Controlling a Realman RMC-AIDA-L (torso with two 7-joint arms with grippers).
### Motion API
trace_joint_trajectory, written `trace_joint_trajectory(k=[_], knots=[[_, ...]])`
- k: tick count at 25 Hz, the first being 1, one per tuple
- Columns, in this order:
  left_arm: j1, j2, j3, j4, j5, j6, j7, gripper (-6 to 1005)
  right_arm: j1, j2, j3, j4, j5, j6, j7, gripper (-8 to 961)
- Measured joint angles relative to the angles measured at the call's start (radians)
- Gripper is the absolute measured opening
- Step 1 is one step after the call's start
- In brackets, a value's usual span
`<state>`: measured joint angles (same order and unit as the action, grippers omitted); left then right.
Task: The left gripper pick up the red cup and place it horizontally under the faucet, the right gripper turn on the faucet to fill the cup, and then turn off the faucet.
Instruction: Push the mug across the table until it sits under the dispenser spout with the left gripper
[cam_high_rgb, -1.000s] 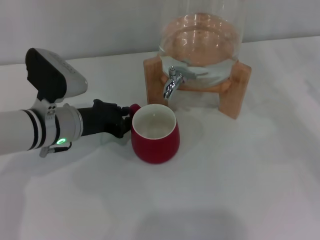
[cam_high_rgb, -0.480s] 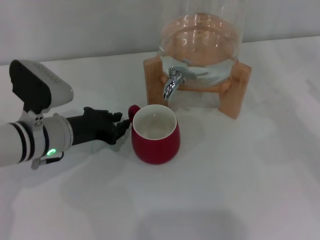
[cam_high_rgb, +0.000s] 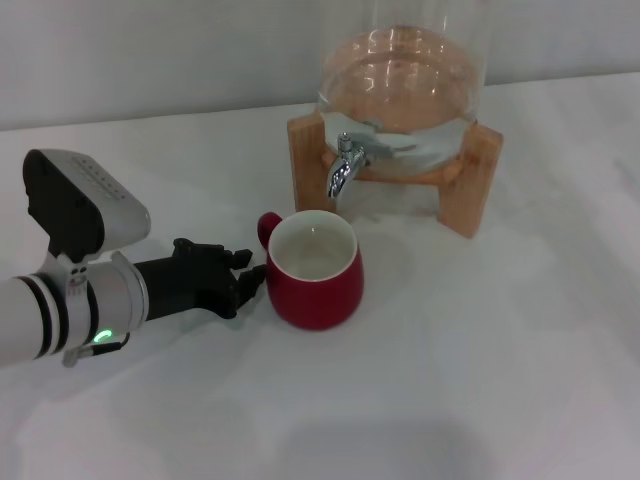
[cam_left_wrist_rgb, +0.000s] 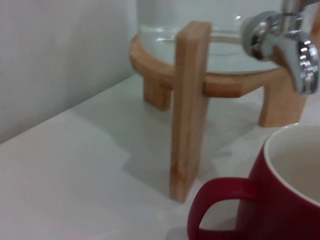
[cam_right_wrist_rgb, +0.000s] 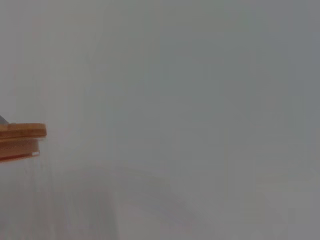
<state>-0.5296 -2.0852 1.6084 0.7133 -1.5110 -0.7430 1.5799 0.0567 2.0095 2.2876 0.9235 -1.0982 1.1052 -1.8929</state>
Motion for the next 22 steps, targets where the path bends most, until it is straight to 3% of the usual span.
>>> trace_joint_trajectory(k=[15,22], knots=[[0.019,0.004,0.046,0.04,0.001,-0.012,-0.01,273,0.003,0.0,0.007,-0.001,0.001,-0.002,0.0,631],[0.066,0.006,0.039,0.071,0.062,-0.014,-0.006,273,0.006,0.0,0.011,-0.002,0.001,-0.004,0.0,631]])
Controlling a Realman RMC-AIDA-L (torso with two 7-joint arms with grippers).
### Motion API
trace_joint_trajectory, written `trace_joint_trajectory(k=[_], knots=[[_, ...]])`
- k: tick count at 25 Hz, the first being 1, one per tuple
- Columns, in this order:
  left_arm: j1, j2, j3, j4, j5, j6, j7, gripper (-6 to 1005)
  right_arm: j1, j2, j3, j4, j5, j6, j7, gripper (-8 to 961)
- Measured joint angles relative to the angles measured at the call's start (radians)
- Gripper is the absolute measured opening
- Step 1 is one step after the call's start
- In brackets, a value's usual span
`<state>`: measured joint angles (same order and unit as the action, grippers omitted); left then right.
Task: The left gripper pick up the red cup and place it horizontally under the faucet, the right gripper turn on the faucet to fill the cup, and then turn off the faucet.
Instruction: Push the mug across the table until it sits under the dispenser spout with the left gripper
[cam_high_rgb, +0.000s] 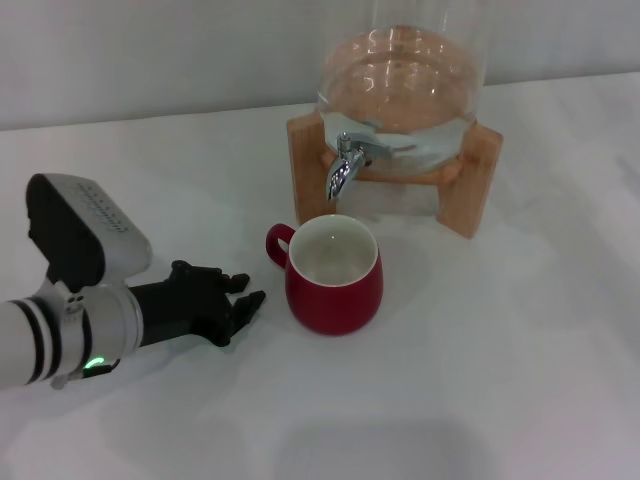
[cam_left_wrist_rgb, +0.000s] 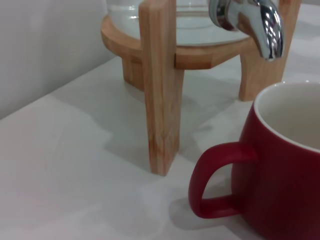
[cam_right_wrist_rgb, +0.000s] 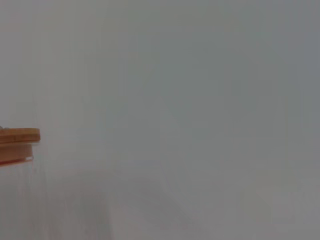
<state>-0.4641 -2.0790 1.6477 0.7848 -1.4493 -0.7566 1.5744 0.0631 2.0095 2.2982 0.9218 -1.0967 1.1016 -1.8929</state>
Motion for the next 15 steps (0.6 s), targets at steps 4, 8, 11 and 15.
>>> trace_joint_trajectory(k=[4,8,11,15], knots=[[0.064,0.001,-0.003,0.073,0.004,0.002,0.01,273,0.0,0.0,0.001,0.0,0.0,-0.004,0.0,631],[0.117,0.001,-0.004,0.143,0.005,-0.003,0.028,273,0.002,0.0,0.001,-0.006,0.0,-0.007,0.0,631],[0.126,0.0,0.002,0.16,0.004,-0.007,0.029,273,0.003,0.0,0.001,-0.007,0.0,-0.008,0.0,631],[0.127,-0.002,0.011,0.168,0.004,-0.01,0.029,273,0.004,0.0,0.001,-0.01,0.0,-0.014,0.0,631]])
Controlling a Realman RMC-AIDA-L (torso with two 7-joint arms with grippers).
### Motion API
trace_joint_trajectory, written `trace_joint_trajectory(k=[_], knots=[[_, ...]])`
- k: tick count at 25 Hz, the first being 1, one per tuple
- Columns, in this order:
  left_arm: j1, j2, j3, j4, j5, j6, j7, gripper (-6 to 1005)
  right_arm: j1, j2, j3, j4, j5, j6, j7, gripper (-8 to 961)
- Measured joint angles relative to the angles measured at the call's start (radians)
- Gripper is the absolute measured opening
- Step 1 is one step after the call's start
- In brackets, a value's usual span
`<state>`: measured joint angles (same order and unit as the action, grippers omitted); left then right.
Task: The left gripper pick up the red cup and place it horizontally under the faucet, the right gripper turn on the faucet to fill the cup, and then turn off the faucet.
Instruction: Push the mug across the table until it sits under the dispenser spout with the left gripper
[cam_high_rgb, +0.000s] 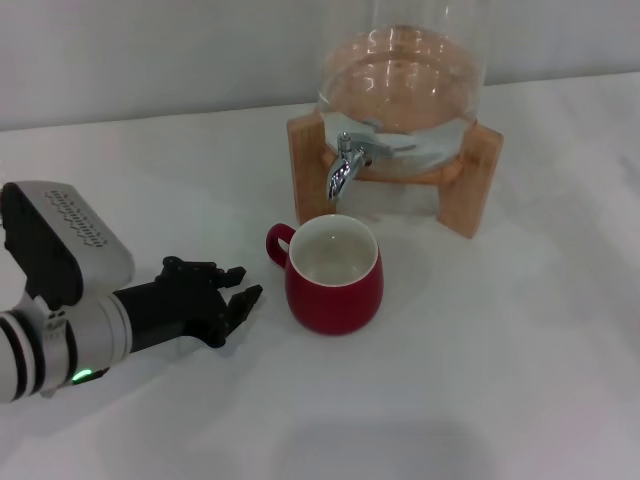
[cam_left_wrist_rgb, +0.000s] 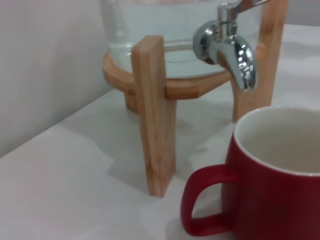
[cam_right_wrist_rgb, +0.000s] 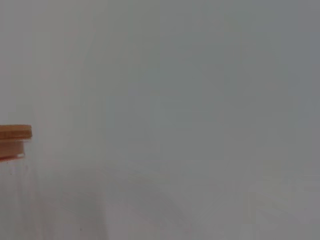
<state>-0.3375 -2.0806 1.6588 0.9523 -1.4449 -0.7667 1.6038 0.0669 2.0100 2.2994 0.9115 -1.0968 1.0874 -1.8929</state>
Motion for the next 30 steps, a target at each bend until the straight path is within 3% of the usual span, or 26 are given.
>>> trace_joint_trajectory(k=[9,30], knots=[[0.008,-0.001,0.074,0.083,0.011,-0.01,0.001,274,0.001,0.001,0.0,-0.005,0.01,-0.015,0.0,631],[0.008,-0.001,0.098,0.101,0.023,0.001,0.052,274,0.008,0.0,0.006,-0.005,0.012,-0.026,0.0,631]])
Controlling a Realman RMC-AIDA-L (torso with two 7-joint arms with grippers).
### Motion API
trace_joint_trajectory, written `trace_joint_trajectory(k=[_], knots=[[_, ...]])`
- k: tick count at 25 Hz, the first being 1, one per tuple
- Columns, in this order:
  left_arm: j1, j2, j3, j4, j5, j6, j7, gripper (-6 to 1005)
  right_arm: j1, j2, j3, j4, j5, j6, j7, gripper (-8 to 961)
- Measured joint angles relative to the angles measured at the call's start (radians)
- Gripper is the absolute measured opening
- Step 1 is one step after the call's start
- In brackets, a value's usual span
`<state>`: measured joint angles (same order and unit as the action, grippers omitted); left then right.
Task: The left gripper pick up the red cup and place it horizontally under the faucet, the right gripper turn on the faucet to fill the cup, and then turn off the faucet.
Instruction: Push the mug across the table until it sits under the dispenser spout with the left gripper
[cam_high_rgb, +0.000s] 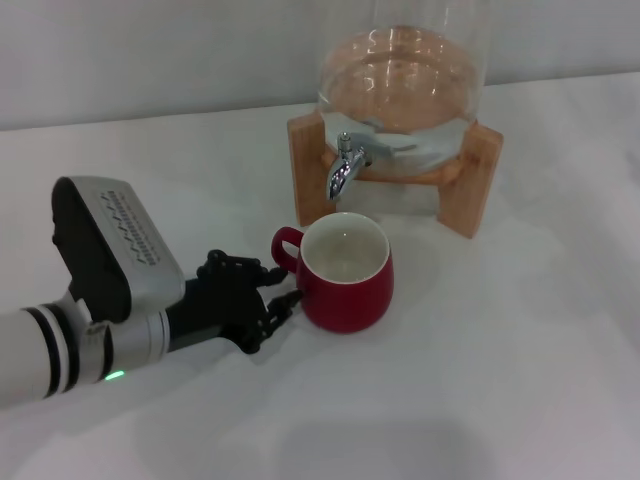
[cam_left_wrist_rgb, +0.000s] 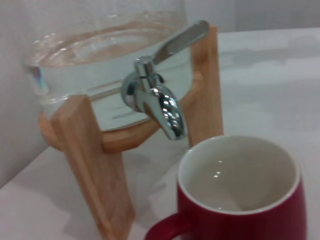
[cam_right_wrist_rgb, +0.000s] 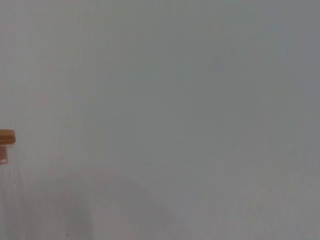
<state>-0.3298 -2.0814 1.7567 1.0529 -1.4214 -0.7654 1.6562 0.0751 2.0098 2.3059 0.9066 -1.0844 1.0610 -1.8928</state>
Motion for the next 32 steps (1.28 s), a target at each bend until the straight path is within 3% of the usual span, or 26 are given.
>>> trace_joint_trajectory(k=[22,32], knots=[[0.012,-0.001,0.054,0.042,-0.008,-0.107,0.074,274,0.003,0.0,0.001,-0.011,0.0,-0.009,0.0,631],[-0.037,-0.005,0.111,0.026,-0.025,-0.098,0.107,274,0.007,0.0,-0.001,-0.012,0.001,-0.009,-0.005,631]])
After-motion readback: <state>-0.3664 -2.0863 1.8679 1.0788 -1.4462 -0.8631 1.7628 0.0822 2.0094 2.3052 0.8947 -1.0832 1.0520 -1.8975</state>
